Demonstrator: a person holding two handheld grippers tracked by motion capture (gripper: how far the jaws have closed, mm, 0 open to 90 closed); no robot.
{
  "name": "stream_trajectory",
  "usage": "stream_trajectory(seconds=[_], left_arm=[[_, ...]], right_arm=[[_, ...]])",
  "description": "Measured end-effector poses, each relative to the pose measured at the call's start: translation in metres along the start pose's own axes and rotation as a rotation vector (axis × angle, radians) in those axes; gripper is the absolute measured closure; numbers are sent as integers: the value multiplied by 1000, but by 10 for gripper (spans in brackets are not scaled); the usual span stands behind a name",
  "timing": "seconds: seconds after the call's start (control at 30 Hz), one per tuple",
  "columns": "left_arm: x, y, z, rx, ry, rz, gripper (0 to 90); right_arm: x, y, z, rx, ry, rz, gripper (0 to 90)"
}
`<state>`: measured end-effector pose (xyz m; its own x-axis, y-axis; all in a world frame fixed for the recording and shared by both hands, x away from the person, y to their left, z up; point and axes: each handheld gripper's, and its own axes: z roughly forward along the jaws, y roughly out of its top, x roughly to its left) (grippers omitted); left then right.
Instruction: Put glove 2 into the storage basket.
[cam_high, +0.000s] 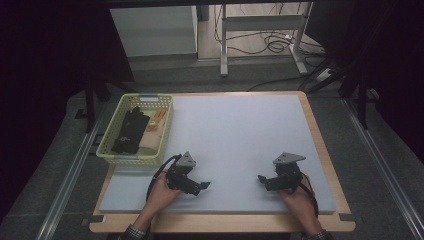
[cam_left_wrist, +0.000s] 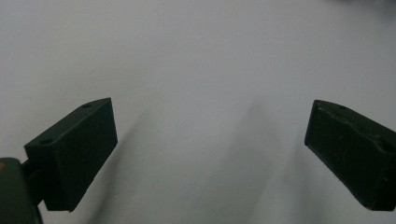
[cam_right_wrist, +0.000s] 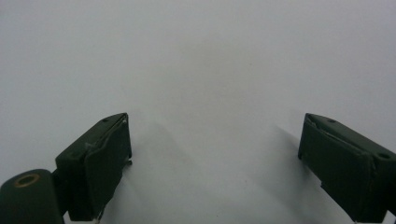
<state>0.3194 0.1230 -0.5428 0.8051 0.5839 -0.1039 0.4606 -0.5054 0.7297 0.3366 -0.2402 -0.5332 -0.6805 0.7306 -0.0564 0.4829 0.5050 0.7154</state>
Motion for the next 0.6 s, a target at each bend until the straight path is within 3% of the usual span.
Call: stream_trajectory(seconds=[0.17, 0.33, 0.6], left_arm=[[-1, -2, 3, 24, 13, 19, 24], [-7, -1, 7, 54, 45, 63, 10], [-6, -1, 8, 57, 39, 58, 3]], right_arm=[[0, 0, 0, 0, 0, 0, 93], [0, 0, 0, 0, 0, 0, 93], [0, 0, 0, 0, 0, 0, 92]])
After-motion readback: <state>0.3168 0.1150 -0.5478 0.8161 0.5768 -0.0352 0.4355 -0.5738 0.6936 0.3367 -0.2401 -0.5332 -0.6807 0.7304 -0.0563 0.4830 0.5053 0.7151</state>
